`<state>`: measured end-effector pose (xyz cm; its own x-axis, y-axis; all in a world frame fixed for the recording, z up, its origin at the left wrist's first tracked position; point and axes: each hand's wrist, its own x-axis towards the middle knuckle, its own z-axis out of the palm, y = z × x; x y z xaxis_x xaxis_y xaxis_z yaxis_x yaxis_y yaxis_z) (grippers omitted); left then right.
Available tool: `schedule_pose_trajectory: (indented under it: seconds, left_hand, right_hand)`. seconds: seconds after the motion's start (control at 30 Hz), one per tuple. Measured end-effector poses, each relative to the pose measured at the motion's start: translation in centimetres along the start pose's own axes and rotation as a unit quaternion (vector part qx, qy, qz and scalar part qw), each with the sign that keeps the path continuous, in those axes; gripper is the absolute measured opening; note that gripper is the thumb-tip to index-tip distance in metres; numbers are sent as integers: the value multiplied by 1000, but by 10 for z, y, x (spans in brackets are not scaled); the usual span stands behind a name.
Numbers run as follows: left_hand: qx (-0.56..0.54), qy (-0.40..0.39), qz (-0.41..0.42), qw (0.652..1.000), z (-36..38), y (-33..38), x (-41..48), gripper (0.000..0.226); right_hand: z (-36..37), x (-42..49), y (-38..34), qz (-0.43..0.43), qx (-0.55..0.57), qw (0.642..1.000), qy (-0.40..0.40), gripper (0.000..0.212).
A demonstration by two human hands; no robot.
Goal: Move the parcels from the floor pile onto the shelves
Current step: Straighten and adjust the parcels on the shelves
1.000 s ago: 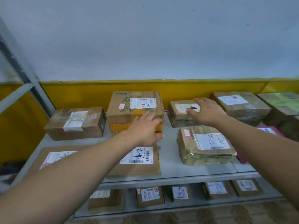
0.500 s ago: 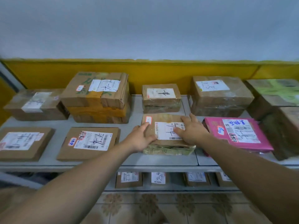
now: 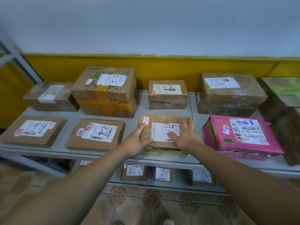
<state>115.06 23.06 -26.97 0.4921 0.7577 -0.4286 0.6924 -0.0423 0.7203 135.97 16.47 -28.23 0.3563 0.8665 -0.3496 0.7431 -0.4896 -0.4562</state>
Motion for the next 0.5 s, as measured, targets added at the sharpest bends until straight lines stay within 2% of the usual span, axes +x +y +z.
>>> schedule_pose_trajectory:
  seconds: [0.27,0.5]
  left_hand:
    - [84,17,-3,996,-7,3,2,77]
    - [116,45,21,992,-33,27,16,74]
  right_hand:
    - [-3,0,-4,-7,-12,1000,12,79]
    - [-54,24,-20,-37,-34,997,50,78]
